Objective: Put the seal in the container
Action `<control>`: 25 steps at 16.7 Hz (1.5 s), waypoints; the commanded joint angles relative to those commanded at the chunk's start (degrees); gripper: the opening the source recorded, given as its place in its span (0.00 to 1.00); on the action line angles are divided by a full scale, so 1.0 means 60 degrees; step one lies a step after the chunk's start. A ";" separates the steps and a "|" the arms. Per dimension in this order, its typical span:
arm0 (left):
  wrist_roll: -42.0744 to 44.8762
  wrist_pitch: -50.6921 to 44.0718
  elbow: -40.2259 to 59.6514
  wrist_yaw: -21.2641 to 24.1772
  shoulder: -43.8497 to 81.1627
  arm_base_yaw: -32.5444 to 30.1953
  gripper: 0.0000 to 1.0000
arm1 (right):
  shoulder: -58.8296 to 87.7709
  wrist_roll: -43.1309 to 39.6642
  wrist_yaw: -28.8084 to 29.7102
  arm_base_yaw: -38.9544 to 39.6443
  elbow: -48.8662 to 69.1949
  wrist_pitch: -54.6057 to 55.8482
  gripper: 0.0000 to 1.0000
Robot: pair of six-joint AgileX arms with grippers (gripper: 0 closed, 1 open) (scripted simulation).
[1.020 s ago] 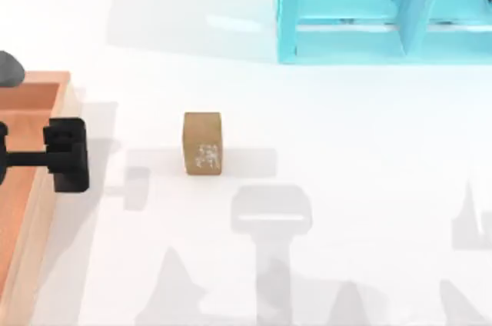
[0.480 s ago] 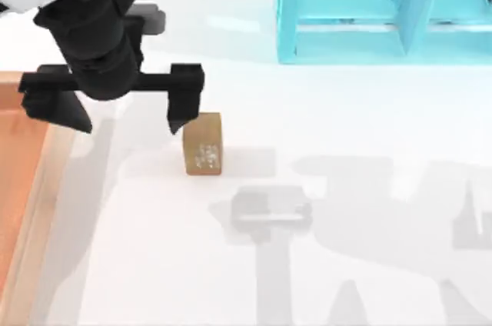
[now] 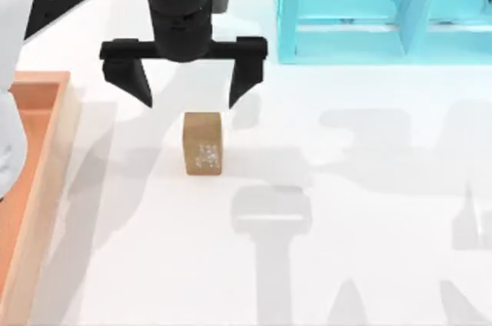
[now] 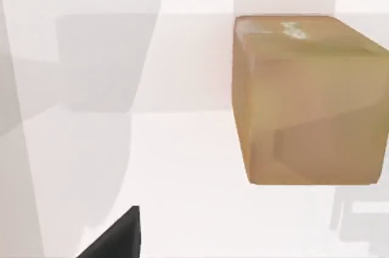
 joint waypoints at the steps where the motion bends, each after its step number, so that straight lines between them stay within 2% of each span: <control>1: -0.0063 -0.0106 0.0325 0.0013 0.0230 -0.0035 1.00 | 0.0000 0.0000 0.0000 0.0000 0.0000 0.0000 1.00; 10: -0.0106 -0.0040 0.0504 0.0029 0.0467 -0.0028 1.00 | 0.0000 0.0000 0.0000 0.0000 0.0000 0.0000 1.00; 18: -0.0094 0.3102 -0.2320 0.0033 0.0759 -0.0037 1.00 | 0.0000 0.0000 0.0000 0.0000 0.0000 0.0000 1.00; 23: -0.0098 0.3367 -0.2574 0.0033 0.0807 -0.0041 1.00 | 0.0000 0.0000 0.0000 0.0000 0.0000 0.0000 1.00; 25: -0.0098 0.3367 -0.2574 0.0033 0.0807 -0.0041 0.85 | 0.0000 0.0000 0.0000 0.0000 0.0000 0.0000 1.00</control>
